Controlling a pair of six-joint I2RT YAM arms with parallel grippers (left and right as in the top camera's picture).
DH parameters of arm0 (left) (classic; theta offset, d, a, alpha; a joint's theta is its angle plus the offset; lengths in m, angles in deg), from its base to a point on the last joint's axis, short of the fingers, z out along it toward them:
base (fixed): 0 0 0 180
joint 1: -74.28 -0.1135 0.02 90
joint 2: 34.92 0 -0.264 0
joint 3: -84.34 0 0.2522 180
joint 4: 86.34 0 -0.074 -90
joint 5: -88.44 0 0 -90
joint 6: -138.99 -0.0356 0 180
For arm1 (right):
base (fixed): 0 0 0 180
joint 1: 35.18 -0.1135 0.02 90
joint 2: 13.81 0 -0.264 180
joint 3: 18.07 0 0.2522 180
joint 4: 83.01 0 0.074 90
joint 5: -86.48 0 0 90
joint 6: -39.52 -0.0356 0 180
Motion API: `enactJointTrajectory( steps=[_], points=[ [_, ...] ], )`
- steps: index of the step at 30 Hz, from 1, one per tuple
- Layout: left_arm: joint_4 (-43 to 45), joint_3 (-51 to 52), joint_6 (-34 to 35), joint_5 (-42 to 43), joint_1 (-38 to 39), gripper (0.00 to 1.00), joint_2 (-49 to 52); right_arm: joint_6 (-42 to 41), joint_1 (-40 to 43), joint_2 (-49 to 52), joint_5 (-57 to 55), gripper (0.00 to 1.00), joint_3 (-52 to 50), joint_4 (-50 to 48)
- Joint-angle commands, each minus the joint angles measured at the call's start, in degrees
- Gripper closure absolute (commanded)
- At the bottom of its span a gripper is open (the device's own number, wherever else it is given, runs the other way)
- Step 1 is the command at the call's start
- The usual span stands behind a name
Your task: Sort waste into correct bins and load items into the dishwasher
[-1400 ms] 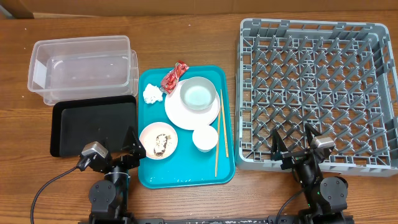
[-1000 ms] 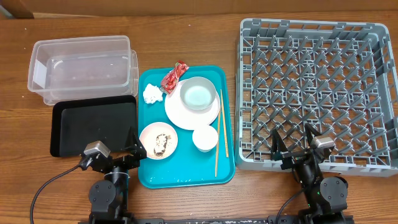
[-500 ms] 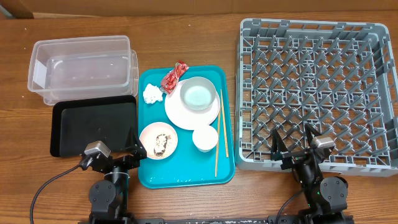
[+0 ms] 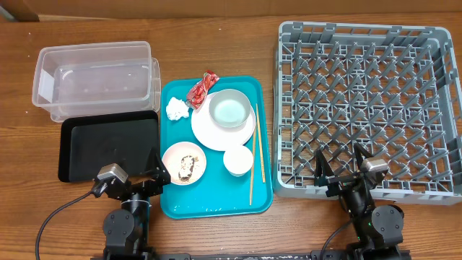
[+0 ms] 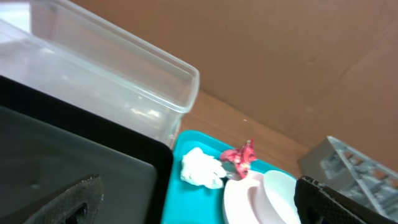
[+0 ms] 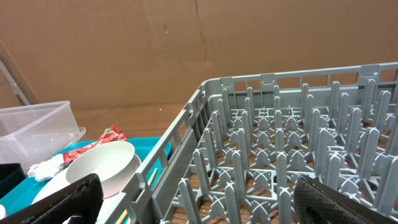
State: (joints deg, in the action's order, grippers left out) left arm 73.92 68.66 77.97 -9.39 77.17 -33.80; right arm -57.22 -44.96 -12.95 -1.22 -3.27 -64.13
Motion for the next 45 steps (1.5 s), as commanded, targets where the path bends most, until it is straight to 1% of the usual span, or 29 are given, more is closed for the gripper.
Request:
enactJointTrajectory(
  steps=[1,3,6,8,10,11,13,16,20,21,22,26,27,30,32,35,36,37,39,41,42,43,45],
  points=[
    [1.5,0.5,6.1,6.7,-0.3,0.00,0.0,0.2,0.2,-0.5,-0.7,0.00,-0.6,-0.5],
    [4.2,0.4,5.9,11.4,-0.3,0.00,0.0,0.2,0.2,-0.5,-0.7,0.00,-0.6,-1.3],
    [9.2,0.1,5.9,15.5,-0.3,0.00,0.0,-1.1,0.2,-0.5,-0.4,0.00,-0.6,-1.9],
    [12.3,-0.8,5.9,16.7,-0.3,0.00,0.0,-5.3,0.2,-0.5,0.6,0.00,-0.6,-1.8],
    [12.9,-2.7,5.7,16.7,-0.3,0.00,0.0,-11.2,0.2,-0.5,2.9,0.00,-0.6,-2.8],
    [12.6,-4.0,5.1,16.7,-0.3,0.00,0.0,-13.0,0.2,-0.5,4.0,0.00,-0.6,-3.6],
    [10.7,-7.7,2.3,17.0,-0.3,0.00,0.7,-14.9,0.2,-0.5,7.3,0.00,-0.5,-6.6],
    [5.4,-14.7,-2.7,19.6,-0.3,0.00,3.9,-15.0,0.2,-0.5,10.9,0.00,1.2,-11.4],
    [-4.6,-27.4,-6.6,24.7,-0.3,0.00,14.1,-13.8,0.2,-0.2,10.8,0.00,7.3,-10.5],
    [-7.5,-31.3,-7.5,25.9,-0.3,0.00,17.8,-13.2,0.2,0.3,10.6,0.00,9.7,-8.3],
    [-13.4,-39.1,-7.9,27.5,-0.3,0.00,25.4,-11.8,0.2,2.1,10.6,0.00,14.8,-2.5],
    [-25.5,-55.7,-8.5,32.3,-0.2,0.00,40.7,-10.6,0.2,8.8,7.5,0.00,27.0,14.1],
    [-31.5,-64.1,-8.4,33.9,-0.2,0.00,47.8,-10.6,0.2,14.2,5.1,0.00,34.5,24.0],
    [-38.0,-74.5,-8.4,35.1,-0.2,0.00,55.8,-10.6,0.2,22.4,4.2,0.00,44.0,35.1],
    [-40.8,-79.4,-8.4,36.5,-0.2,0.00,59.6,-10.6,0.2,28.0,4.2,0.00,49.5,40.9],
    [-40.5,-82.3,-7.6,47.1,-0.2,0.00,62.9,-10.6,0.2,35.4,4.9,0.00,56.0,48.0],
    [-40.3,-82.4,-7.6,49.6,0.0,0.00,63.7,-10.6,0.2,37.5,5.4,0.00,57.4,49.5],
    [-41.0,-82.4,-7.8,50.0,0.5,0.00,64.6,-10.6,0.2,39.5,6.6,0.00,58.5,50.3],
    [-44.6,-82.3,-10.5,47.3,2.5,0.00,65.9,-10.6,0.2,42.5,10.3,0.00,59.1,50.2],
    [-49.4,-82.3,-12.2,41.1,5.6,0.03,67.1,-10.6,0.2,44.5,12.5,0.00,59.1,49.9],
    [-55.2,-82.1,-12.7,31.3,10.8,0.07,68.7,-10.6,0.2,46.7,12.3,0.00,59.1,49.9],
    [-57.5,-81.9,-12.7,26.9,13.4,0.11,69.7,-10.7,0.2,47.8,12.1,0.00,59.1,49.9],
    [-60.8,-80.8,-12.2,18.4,19.5,0.14,72.0,-12.2,0.2,50.2,11.7,0.00,59.1,49.5]
  ],
)
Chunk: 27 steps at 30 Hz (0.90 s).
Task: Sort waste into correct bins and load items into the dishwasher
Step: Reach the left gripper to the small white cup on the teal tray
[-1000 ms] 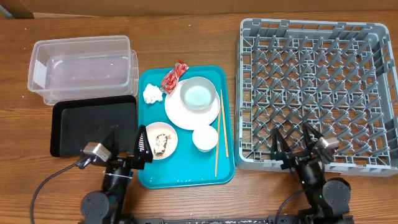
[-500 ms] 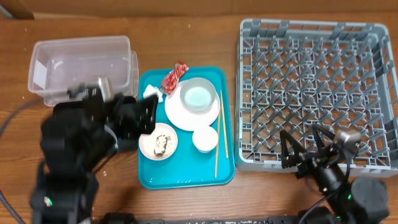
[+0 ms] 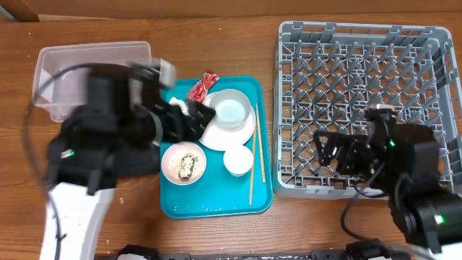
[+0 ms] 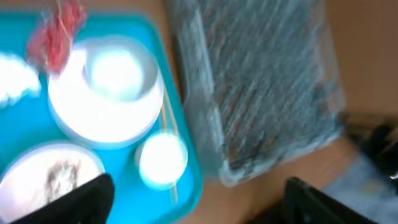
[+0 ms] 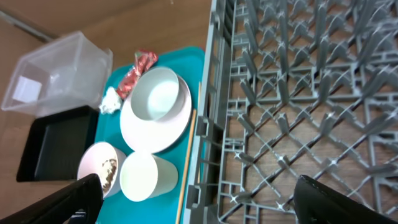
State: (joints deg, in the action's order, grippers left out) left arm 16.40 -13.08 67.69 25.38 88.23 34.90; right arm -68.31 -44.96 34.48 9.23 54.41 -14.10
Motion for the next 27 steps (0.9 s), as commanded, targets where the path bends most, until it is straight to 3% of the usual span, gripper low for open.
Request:
enactJointTrajectory(
  steps=[1,4,8,19,21,23,24,27],
  points=[
    [-3.8,1.7,-1.3,-19.5,10.8,0.15,4.4,-2.0,0.2,3.6,1.3,0.00,1.4,-0.7],
    [-3.3,4.8,1.9,-24.9,17.2,0.17,8.9,-4.9,0.2,6.4,1.3,0.00,1.4,-1.0],
    [-2.1,7.7,6.1,-27.4,20.7,0.29,15.8,-5.2,0.2,8.0,1.5,0.00,1.4,-0.6],
    [1.4,8.6,0.6,-21.2,21.0,0.32,30.9,-5.1,0.2,7.7,1.5,0.00,1.4,-0.4],
    [2.5,8.6,0.6,-21.6,20.9,0.43,33.4,-5.1,0.2,7.7,1.5,0.00,1.4,-0.3],
    [3.7,8.6,0.6,-21.9,20.7,0.63,34.9,-5.1,0.2,7.7,1.5,0.00,1.4,-0.3],
    [4.2,8.5,1.5,-21.9,20.2,0.94,35.4,-5.1,0.2,7.7,1.5,0.00,1.4,-0.3],
    [2.6,6.8,2.9,-21.1,19.0,0.96,34.7,-5.1,0.2,7.7,1.5,0.00,1.4,-0.3]
  ],
)
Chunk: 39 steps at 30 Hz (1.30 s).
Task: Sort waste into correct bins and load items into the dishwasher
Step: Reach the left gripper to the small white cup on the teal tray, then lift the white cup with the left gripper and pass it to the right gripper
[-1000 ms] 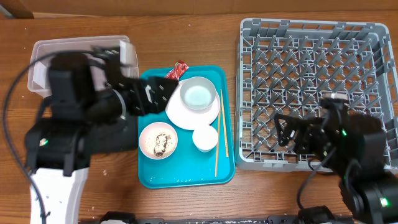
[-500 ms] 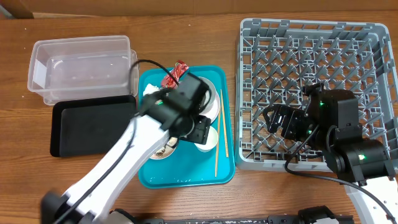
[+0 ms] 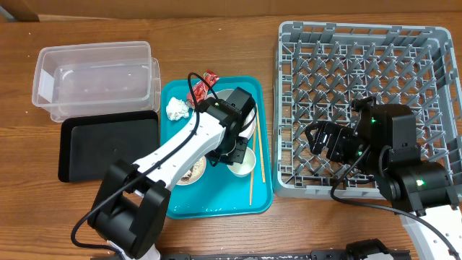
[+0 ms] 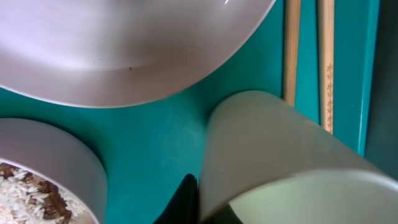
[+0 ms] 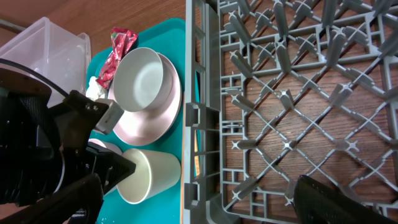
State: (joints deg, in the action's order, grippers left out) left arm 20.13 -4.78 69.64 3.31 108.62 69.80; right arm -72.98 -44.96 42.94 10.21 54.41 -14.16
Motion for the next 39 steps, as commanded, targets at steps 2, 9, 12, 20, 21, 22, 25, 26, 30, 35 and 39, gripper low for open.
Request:
enactJointTrajectory(
  steps=[2,9,12,20,21,22,25,26,30,35,39],
  points=[
    [-4.3,-4.3,2.1,1.0,-2.6,0.96,-1.6,-0.4,0.2,-0.7,0.5,0.00,1.4,-0.3],
    [-11.5,-16.1,1.2,10.0,-9.4,0.96,-9.5,-0.2,0.2,-0.7,2.5,0.00,1.4,-0.7],
    [-9.0,-17.3,-1.9,23.1,-13.1,0.96,-12.6,0.4,0.2,-0.7,9.6,0.05,1.4,-3.2],
    [-7.5,-17.3,-6.9,55.5,-18.1,0.96,-14.6,4.1,-0.9,-0.7,48.6,0.26,1.4,-26.8],
    [-7.3,-17.3,-7.2,57.7,-18.1,0.96,-14.6,3.1,-1.5,-0.7,48.9,0.26,1.4,-29.0],
    [-7.1,-17.3,-7.7,59.6,-18.1,0.96,-14.6,2.8,-2.2,-0.7,48.7,0.26,1.4,-30.4],
    [-5.8,-17.3,-9.2,65.9,-18.0,0.96,-14.6,2.8,-3.9,0.0,48.5,0.25,1.4,-31.5],
    [-5.2,-17.3,-9.7,67.8,-18.0,0.96,-14.6,2.8,-4.6,0.4,48.5,0.25,1.4,-31.3],
    [-3.8,-17.3,-10.4,69.7,-18.0,0.96,-14.6,2.8,-7.6,2.1,48.5,0.25,1.4,-31.5],
    [-2.8,-17.3,-11.6,73.8,-18.0,0.96,-14.6,4.1,-10.9,3.2,44.0,0.25,1.4,-30.1],
    [-1.7,-17.4,-12.9,76.6,-18.0,0.96,-14.6,4.1,-10.9,3.3,40.2,0.25,1.4,-28.6]
  ],
)
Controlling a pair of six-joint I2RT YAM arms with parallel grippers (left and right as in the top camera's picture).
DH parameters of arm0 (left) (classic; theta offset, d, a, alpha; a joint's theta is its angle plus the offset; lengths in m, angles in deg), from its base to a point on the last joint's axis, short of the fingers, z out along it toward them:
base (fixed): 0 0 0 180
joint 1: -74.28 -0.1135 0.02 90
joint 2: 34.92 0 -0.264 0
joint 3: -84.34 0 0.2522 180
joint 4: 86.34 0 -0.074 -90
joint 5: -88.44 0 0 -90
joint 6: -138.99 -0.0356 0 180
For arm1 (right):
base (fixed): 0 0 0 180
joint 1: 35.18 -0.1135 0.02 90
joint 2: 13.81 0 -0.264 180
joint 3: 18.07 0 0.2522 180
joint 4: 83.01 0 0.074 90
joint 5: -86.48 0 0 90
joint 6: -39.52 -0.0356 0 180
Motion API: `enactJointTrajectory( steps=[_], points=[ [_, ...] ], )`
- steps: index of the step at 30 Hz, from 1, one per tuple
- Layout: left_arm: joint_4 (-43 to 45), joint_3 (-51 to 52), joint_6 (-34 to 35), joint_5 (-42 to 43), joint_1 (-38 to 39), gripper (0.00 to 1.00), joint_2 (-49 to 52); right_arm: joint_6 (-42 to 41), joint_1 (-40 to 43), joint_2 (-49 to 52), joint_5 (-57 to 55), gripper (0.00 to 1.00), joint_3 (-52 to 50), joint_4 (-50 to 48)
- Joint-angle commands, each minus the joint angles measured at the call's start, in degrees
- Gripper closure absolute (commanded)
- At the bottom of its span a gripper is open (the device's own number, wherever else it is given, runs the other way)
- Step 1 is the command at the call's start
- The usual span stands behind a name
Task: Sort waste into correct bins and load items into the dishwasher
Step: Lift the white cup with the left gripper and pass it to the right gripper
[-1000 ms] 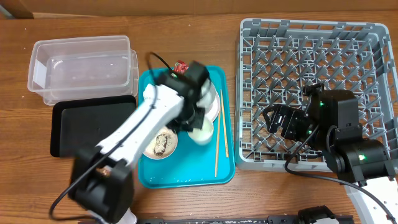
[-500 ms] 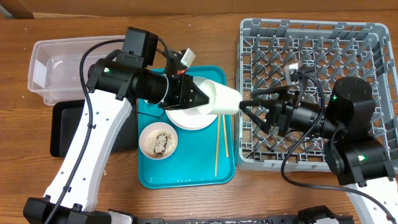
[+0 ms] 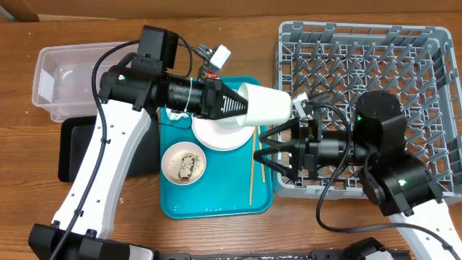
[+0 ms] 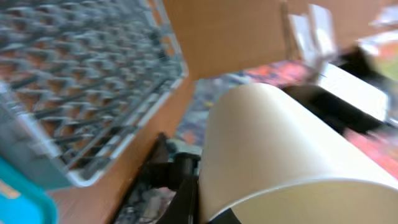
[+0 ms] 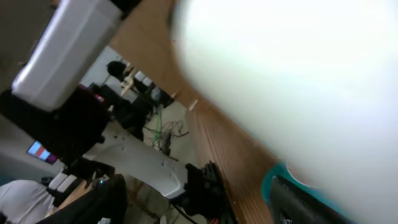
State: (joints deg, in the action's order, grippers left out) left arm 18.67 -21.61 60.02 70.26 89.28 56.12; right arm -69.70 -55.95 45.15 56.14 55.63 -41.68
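My left gripper [image 3: 242, 103] is shut on a white cup [image 3: 266, 106], held on its side in the air above the right part of the teal tray [image 3: 216, 206]. The cup's mouth faces the grey dish rack [image 3: 375, 58]. In the left wrist view the cup [image 4: 280, 143] fills the lower right, with the rack [image 4: 74, 56] behind it. My right gripper [image 3: 264, 153] is open, just below the cup at the tray's right edge, fingers pointing left. The cup [image 5: 298, 74] is a white blur close in the right wrist view.
On the tray lie a white plate [image 3: 213, 136], a bowl with rice leftovers [image 3: 184, 162] and chopsticks [image 3: 253, 173]. A red wrapper [image 3: 209, 72] peeks out behind my left arm. A clear plastic bin [image 3: 72, 79] and a black tray [image 3: 72, 155] stand at the left.
The cup stood on the tray with my left gripper down at it; now it is held up on its side. My right gripper has moved from over the rack to the tray's right edge.
Both arms rested at the table's front edge with the tray untouched. Then both were raised, the left over the tray, the right over the rack. Then my left gripper was down at the cup on the tray. Now the cup is in the air, my right gripper open under it.
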Motion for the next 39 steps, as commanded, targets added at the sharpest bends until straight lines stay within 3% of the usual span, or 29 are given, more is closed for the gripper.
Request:
enactJointTrajectory(
  steps=[1,10,15,16,22,27,32,39],
  points=[
    [-0.5,-0.5,-3.3,9.7,1.3,0.96,-1.0,0.8,0.1,1.0,-5.6,0.26,0.1,-2.2],
    [-0.6,-0.5,-3.4,10.5,0.9,0.96,-1.8,0.9,3.2,0.4,-3.8,0.25,0.2,-4.1],
    [-0.4,-0.6,-3.4,8.4,1.2,0.96,-3.6,1.7,3.8,0.2,4.1,0.09,0.2,-9.3],
    [-0.4,-0.6,-3.4,7.8,1.3,0.96,-3.9,1.7,3.7,0.2,4.8,0.00,0.2,-9.6],
    [-0.5,-0.6,-3.4,6.4,2.5,0.96,-4.5,5.6,3.1,0.2,9.9,0.00,0.2,-10.0],
    [-1.5,-0.6,-3.4,6.7,3.5,0.96,-4.8,5.4,4.2,0.2,5.4,0.00,0.2,-10.9],
    [-1.7,-0.6,-3.6,6.7,4.2,0.96,-6.1,2.2,6.7,0.2,2.1,0.00,0.2,-13.2],
    [-1.6,-0.6,-3.5,1.7,4.2,0.96,-8.5,-1.5,7.3,0.2,8.4,0.00,0.2,-21.2]
  ],
)
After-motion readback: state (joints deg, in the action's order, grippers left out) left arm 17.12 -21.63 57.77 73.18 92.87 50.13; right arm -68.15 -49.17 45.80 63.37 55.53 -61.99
